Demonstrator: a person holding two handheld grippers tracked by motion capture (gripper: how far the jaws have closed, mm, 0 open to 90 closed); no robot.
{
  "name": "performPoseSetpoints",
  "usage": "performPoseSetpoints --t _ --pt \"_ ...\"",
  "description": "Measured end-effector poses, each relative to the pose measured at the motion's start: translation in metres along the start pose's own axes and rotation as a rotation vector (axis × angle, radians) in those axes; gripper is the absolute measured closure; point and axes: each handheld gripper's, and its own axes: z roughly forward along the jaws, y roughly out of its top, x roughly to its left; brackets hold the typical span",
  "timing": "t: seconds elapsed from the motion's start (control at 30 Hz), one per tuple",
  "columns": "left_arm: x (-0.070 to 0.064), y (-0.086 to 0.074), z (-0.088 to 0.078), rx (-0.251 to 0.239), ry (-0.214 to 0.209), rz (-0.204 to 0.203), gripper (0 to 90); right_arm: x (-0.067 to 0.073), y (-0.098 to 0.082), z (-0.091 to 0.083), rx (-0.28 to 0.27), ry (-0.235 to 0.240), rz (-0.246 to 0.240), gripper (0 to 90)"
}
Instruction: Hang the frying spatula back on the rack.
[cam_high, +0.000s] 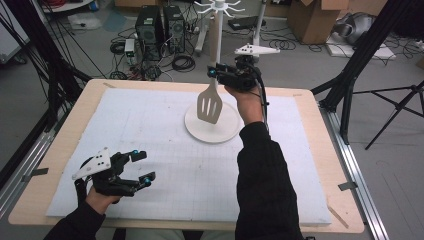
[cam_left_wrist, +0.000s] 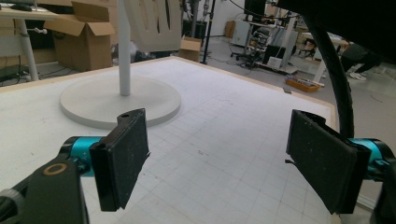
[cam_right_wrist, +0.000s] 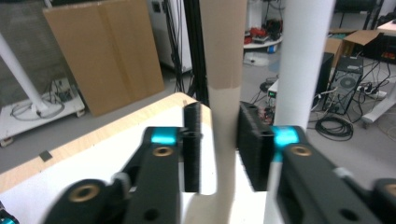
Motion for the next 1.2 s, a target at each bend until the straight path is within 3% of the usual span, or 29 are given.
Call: performPoseSetpoints --t 0.17,0.3,0.33,0.47,0.63,0.73,0.97,1.07,1.2 --pt "0.001 -0.001 0.000 0.005 0.005 -0.002 21.0 0.002 -0.010 -0.017 -0.003 -0.050 -0.031 48.2" --pt "0.002 -0.001 -0.001 -0.002 0.025 -0.015 20.1 0.007 -0.026 -0.038 0.012 -0.140 -0.094 29.3" --pt "0.003 -0.002 -0.001 -0.003 0.031 -0.015 19.4 0.007 -0.033 -0.046 0.022 -0.166 -0.115 26.6" --pt "0.005 -0.002 -0.002 -0.004 0.056 -0.022 17.7 0.005 -0.062 -0.072 0.059 -0.195 -0.130 17.7" --pt "0.009 -0.002 -0.003 -0.004 0.087 -0.022 17.8 0.004 -0.104 -0.105 0.075 -0.186 -0.113 15.7" --pt "0.012 -0.003 -0.004 -0.005 0.102 -0.025 17.9 0.004 -0.135 -0.127 0.081 -0.192 -0.075 14.7" --pt "0.017 -0.005 -0.006 -0.009 0.142 -0.030 18.1 0.006 -0.195 -0.161 0.067 -0.240 -0.014 14.7" --pt "0.017 -0.006 -0.006 -0.010 0.148 -0.029 18.1 0.005 -0.212 -0.169 0.087 -0.263 -0.024 14.7" --pt "0.015 -0.006 -0.008 -0.004 0.152 -0.014 18.0 0.003 -0.219 -0.177 0.096 -0.310 -0.046 14.7"
